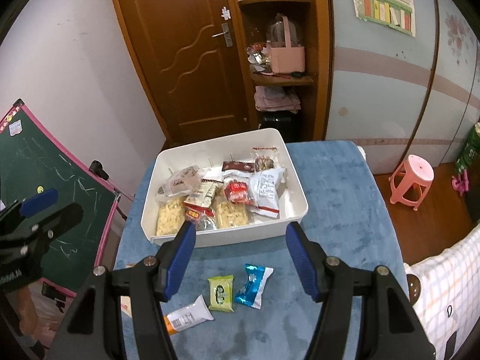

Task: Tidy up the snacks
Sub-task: 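Withdraw both tools from the bin back over the remaining snacks, then grasp the white-orange bar with the left tool while the right tool grasps the blue-wrapped cake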

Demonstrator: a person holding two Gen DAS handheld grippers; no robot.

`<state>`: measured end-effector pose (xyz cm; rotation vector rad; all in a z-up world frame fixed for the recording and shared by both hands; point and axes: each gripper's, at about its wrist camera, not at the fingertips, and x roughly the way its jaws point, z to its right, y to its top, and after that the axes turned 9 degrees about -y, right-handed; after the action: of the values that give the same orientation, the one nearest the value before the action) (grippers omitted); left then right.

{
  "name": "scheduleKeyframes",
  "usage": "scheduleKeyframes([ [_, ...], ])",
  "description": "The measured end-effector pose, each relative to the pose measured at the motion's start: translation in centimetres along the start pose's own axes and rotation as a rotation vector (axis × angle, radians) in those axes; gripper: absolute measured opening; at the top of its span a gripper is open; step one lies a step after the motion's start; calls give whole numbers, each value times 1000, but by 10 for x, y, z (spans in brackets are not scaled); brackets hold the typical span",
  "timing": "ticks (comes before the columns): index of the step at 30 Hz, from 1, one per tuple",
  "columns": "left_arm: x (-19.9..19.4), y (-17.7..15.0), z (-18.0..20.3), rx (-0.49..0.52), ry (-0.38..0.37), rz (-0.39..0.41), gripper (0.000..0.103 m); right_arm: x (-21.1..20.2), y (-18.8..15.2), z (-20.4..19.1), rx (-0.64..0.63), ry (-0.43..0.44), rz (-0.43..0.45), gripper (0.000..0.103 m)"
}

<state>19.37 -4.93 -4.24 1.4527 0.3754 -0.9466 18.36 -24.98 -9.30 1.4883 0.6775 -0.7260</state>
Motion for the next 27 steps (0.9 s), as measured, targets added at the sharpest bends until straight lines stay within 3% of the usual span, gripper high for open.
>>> scheduleKeyframes([
  [9, 26, -40, -2, -2, -1, -103, 82, 17, -26, 9, 31, -5, -72, 63],
  [21, 93, -112, -19, -124, 7, -344, 82, 63, -69, 8, 20, -3, -226, 63],
  [27, 120, -139, -19, -154, -30, -438, 82, 85, -84, 11, 16, -4, -294, 63],
])
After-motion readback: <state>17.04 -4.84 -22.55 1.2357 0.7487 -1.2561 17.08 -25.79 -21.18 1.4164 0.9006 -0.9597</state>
